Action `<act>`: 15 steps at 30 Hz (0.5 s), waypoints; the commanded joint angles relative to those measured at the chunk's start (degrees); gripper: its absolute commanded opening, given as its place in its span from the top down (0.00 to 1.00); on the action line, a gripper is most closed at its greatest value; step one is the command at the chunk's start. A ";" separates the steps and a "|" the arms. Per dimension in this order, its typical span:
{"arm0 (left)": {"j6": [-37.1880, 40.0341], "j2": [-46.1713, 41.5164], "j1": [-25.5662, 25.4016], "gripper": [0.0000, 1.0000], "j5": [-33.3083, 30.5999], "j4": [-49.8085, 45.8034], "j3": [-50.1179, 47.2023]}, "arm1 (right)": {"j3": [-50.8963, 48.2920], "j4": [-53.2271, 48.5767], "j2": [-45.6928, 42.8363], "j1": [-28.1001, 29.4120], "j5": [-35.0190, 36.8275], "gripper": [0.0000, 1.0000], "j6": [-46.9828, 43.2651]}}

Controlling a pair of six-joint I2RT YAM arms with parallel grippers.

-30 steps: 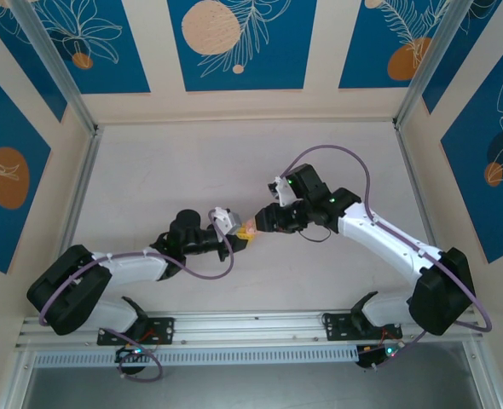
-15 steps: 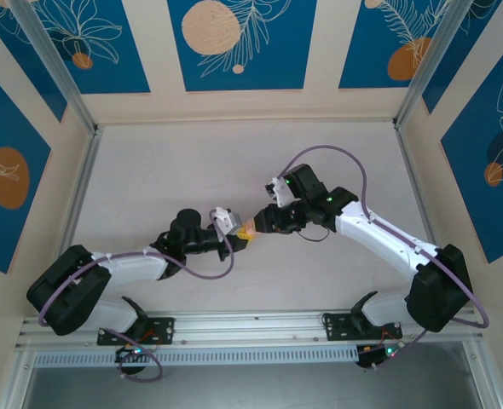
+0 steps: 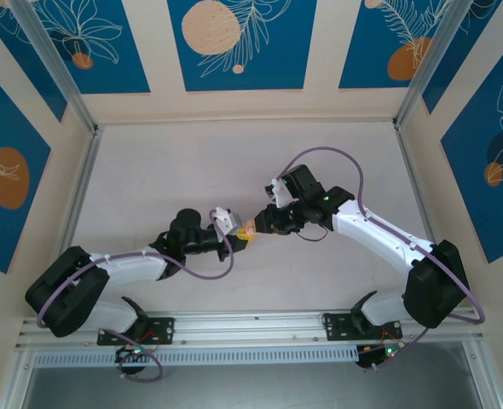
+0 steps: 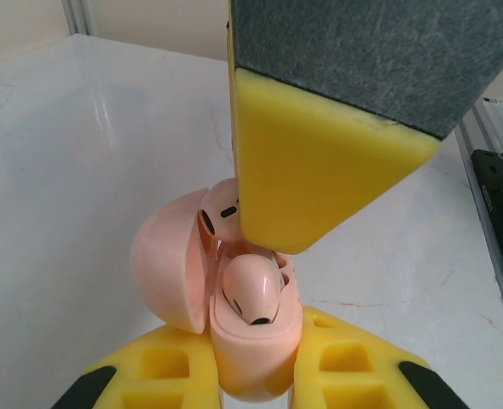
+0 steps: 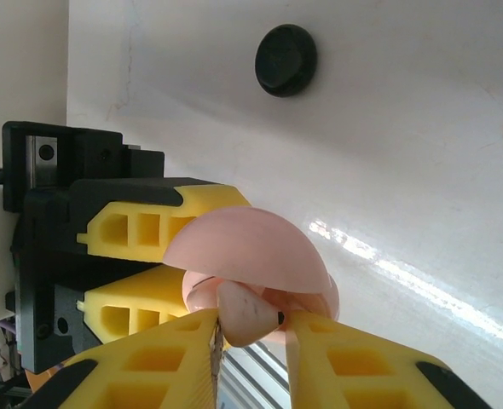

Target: Insert the wireless bluetooth earbuds into the charging case

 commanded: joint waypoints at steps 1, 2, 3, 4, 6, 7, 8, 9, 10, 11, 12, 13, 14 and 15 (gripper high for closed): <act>1.55 -1.25 -0.78 0.87 1.22 -0.17 1.87 | 1.08 0.38 0.24 0.38 -1.35 0.75 2.82; 1.61 -1.31 -0.73 0.87 1.22 -0.24 1.88 | 1.08 0.32 0.30 0.38 -1.35 0.75 3.68; 1.72 -1.34 -0.76 0.87 1.22 -0.43 1.95 | 1.08 0.34 0.36 0.38 -1.36 0.75 4.58; 1.77 -1.49 -0.79 0.87 1.23 -0.48 1.97 | 1.08 0.25 0.43 0.45 -1.44 0.75 5.66; 1.99 -1.60 -0.74 0.87 1.06 -0.89 1.89 | 0.77 0.47 0.23 0.55 -1.35 0.76 7.65; 2.09 -1.66 -0.77 0.87 1.00 -0.92 1.88 | 0.46 0.88 0.13 0.56 -1.38 0.76 8.59; 2.17 -1.73 -0.74 0.87 1.00 -1.07 1.88 | 0.11 1.28 0.04 0.64 -1.50 0.76 9.42; 2.23 -1.77 -0.81 0.87 0.90 -1.16 1.88 | -0.11 1.69 -0.07 0.77 -1.61 0.76 10.10; 2.34 -1.75 -0.74 0.87 0.87 -1.20 1.88 | -0.15 1.84 -0.14 0.90 -1.61 0.76 10.73; 2.40 -1.86 -0.79 0.87 0.76 -1.35 1.88 | -0.15 1.82 -0.13 1.07 -1.61 0.76 11.12; 2.53 -1.84 -0.77 0.87 0.75 -1.59 1.97 | -0.13 1.91 -0.23 1.25 -1.70 0.76 11.36; 2.62 -1.95 -0.79 0.87 0.71 -1.70 1.97 | -0.15 2.01 -0.21 1.50 -1.70 0.76 11.55; 2.76 -2.03 -0.79 0.87 0.61 -1.89 1.97 | -0.11 2.26 -0.27 1.82 -1.79 0.75 11.65; 2.93 -2.10 -0.76 0.87 0.62 -2.04 1.97 | -0.07 2.23 -0.38 2.10 -1.72 0.75 11.69</act>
